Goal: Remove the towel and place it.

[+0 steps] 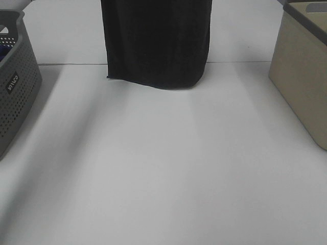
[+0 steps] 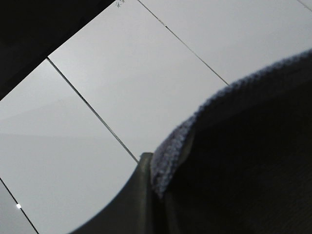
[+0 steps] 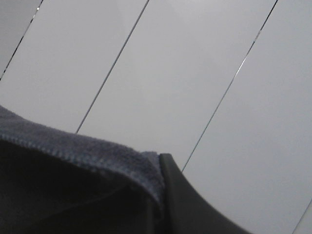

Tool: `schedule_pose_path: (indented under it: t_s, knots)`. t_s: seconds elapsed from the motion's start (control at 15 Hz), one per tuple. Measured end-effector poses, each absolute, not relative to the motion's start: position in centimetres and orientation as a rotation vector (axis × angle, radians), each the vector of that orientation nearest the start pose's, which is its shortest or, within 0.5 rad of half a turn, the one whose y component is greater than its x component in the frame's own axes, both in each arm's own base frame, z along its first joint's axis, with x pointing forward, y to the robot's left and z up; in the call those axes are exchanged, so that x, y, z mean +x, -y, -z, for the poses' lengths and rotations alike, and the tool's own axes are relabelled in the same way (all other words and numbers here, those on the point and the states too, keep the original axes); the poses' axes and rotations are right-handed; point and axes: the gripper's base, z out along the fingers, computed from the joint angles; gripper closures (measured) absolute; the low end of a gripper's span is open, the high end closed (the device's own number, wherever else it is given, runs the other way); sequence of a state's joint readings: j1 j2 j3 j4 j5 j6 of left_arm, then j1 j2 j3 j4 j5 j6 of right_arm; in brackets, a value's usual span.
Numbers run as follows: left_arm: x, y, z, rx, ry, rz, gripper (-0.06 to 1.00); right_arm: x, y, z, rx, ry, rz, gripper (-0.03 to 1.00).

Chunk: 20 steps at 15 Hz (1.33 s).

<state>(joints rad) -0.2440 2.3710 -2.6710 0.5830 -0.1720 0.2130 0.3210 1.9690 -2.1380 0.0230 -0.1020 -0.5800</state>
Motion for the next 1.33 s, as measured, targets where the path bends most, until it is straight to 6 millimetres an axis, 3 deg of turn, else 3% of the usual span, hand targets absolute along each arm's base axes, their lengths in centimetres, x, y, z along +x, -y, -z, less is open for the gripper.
schedule_pose_path:
  t_s: [0.33, 0.67, 0.8, 0.93, 1.2, 1.33]
  knots:
    - [51.8, 13.4, -44.7, 0.568, -0.951, -0.409, 0.94, 45.2, -15.0, -47.1, -0.514, -1.18, 0.161, 0.95]
    - [52.8, 14.1, -41.6, 0.517, -1.291, -0.342, 0.94, 45.4, -15.5, -44.8, -0.554, -1.435, 0.016, 0.95]
    - [51.2, 16.0, -40.7, 0.532, -1.573, -0.314, 0.94, 44.2, -15.4, -44.8, -0.574, -1.589, -0.072, 0.95]
    - [48.1, 16.8, -42.2, 0.576, -1.761, -0.287, 0.94, 42.4, -15.0, -45.5, -0.591, -1.701, -0.12, 0.95]
    - [42.5, 14.9, -46.1, 0.556, -1.998, -0.274, 0.94, 39.0, -14.2, -47.2, -0.619, -1.838, -0.174, 0.95]
    - [39.8, 14.0, -48.7, 0.485, -2.014, -0.197, 0.94, 36.6, -13.5, -48.5, -0.641, -1.903, -0.198, 0.95]
